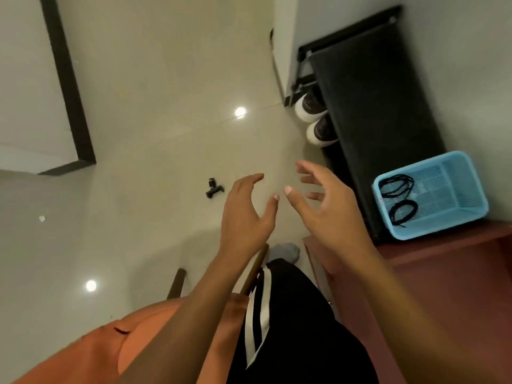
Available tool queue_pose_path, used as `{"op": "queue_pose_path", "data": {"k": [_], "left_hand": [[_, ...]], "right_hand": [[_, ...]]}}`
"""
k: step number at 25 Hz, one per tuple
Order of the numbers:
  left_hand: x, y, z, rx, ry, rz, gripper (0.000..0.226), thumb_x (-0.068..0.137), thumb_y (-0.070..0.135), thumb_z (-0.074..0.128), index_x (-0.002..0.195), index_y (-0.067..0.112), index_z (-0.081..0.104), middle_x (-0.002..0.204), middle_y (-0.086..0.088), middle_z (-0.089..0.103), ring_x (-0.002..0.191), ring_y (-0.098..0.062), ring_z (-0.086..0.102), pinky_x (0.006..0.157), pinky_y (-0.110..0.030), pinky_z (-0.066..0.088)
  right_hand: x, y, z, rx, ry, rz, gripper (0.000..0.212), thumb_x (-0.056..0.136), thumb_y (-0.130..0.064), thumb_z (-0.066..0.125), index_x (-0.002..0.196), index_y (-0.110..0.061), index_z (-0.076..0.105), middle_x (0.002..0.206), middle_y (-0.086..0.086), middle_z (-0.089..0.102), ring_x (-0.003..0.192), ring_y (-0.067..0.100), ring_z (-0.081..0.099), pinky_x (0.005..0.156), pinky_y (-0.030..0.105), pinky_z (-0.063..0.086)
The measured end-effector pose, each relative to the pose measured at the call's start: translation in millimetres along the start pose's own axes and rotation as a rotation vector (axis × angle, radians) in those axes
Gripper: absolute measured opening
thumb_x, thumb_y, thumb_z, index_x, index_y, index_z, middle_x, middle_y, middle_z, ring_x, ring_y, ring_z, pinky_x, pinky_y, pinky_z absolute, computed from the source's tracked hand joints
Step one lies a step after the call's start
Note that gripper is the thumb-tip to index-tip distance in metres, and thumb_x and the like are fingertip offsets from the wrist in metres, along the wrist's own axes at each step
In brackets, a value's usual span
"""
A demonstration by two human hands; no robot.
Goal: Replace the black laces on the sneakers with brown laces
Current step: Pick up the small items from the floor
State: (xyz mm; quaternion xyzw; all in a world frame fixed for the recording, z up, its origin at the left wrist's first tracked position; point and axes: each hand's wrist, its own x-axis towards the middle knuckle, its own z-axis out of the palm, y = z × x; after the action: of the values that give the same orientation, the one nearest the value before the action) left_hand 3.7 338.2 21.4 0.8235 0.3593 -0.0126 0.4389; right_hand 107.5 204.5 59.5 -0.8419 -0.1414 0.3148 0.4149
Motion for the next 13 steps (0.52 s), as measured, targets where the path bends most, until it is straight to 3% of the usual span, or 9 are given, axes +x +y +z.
{"op": "queue_pose_path", "data": {"k": [3, 6, 10, 13], "left_hand": [[37, -79, 6, -0.025, 0.059, -0.235, 0.044, 0.099, 0.036, 0.067, 0.139, 0.019, 0.061, 0.137, 0.004, 0.063, 0.118, -0.008, 0.06, 0.1, -0.031, 0.051], [75, -157, 16, -0.039, 0.086, -0.443, 0.035, 0.099, 0.032, 0.067, 0.13, 0.015, 0.065, 0.129, 0.001, 0.069, 0.109, -0.015, 0.067, 0.097, -0.031, 0.052], [116, -248, 35, 0.01, 0.126, -0.553, 0.033, 0.099, 0.024, 0.066, 0.129, 0.012, 0.065, 0.125, -0.001, 0.069, 0.107, -0.019, 0.065, 0.088, -0.028, 0.048], [142, -306, 53, 0.065, 0.154, -0.58, 0.039, 0.096, 0.023, 0.068, 0.134, 0.013, 0.064, 0.127, -0.007, 0.068, 0.114, -0.024, 0.066, 0.097, -0.037, 0.054]], "right_hand": [[52, 36, 67, -0.049, -0.142, 0.04, 0.048, 0.1, -0.042, 0.069, 0.144, -0.028, 0.059, 0.132, -0.012, 0.064, 0.113, 0.001, 0.061, 0.09, 0.017, 0.052], [107, 81, 137, -0.109, -0.255, 0.077, 0.046, 0.098, -0.039, 0.073, 0.139, -0.02, 0.065, 0.121, -0.007, 0.07, 0.105, 0.007, 0.067, 0.096, 0.029, 0.057], [168, 135, 222, -0.168, -0.303, 0.102, 0.043, 0.094, -0.035, 0.077, 0.133, -0.018, 0.069, 0.115, -0.002, 0.072, 0.112, 0.018, 0.067, 0.099, 0.036, 0.057], [199, 171, 277, -0.245, -0.353, 0.059, 0.046, 0.091, -0.034, 0.079, 0.133, -0.018, 0.068, 0.117, 0.0, 0.071, 0.116, 0.021, 0.065, 0.101, 0.037, 0.056]]}}
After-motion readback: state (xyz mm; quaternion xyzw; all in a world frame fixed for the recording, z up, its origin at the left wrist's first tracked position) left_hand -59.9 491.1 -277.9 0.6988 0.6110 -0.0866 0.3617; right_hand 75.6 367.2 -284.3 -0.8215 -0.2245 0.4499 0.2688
